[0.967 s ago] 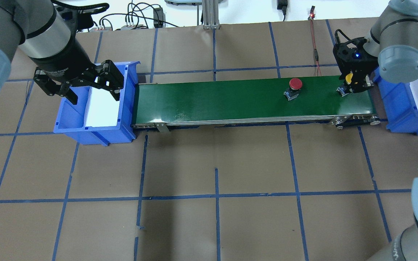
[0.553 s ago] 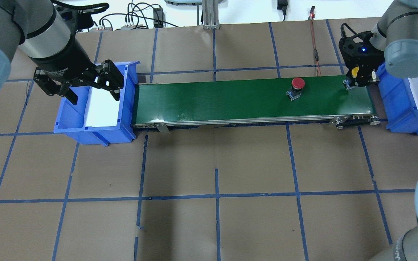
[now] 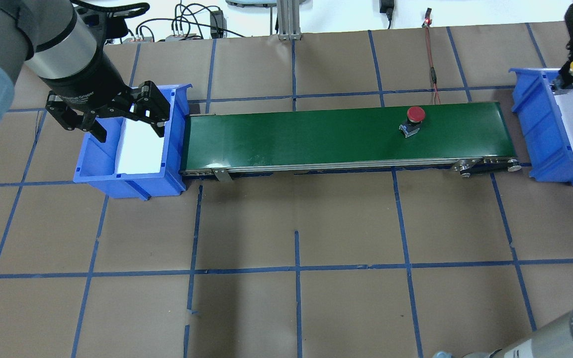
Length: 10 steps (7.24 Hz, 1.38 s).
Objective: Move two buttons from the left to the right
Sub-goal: 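Lift the yellow button into the right blue bin and release it, then move the right gripper back over the conveyor end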
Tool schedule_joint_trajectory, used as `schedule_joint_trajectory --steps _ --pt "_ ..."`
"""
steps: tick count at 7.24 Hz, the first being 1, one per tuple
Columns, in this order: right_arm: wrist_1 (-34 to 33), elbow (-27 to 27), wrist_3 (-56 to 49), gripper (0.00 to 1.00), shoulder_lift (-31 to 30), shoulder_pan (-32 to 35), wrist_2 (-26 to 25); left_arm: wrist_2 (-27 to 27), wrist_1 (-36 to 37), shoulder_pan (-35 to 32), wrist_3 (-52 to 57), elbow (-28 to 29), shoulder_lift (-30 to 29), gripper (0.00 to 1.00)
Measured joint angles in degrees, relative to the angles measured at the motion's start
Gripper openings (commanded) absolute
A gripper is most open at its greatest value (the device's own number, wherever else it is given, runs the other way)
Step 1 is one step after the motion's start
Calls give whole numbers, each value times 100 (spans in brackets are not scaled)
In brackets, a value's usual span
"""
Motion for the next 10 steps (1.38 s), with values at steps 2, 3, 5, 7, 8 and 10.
schedule_joint_trajectory --steps 2,3,5,7,8,10 --pt "-271 -78 -751 4 574 -630 129 -4 0 0 4 45 4 99" --pt "-522 -77 -933 7 880 -758 131 -4 4 1 -1 19 31 99" --pt "-727 -41 -1012 82 1153 -813 93 0 2 2 -4 -4 56 99" --pt "-721 -34 -1062 100 1227 -799 105 -3 5 2 -5 -8 56 99" --pt "-699 -47 -1074 100 1220 -796 78 -4 4 3 -4 -8 57 99" --pt "-657 -93 -1045 100 1050 -731 72 -4 6 3 -4 -8 58 99"
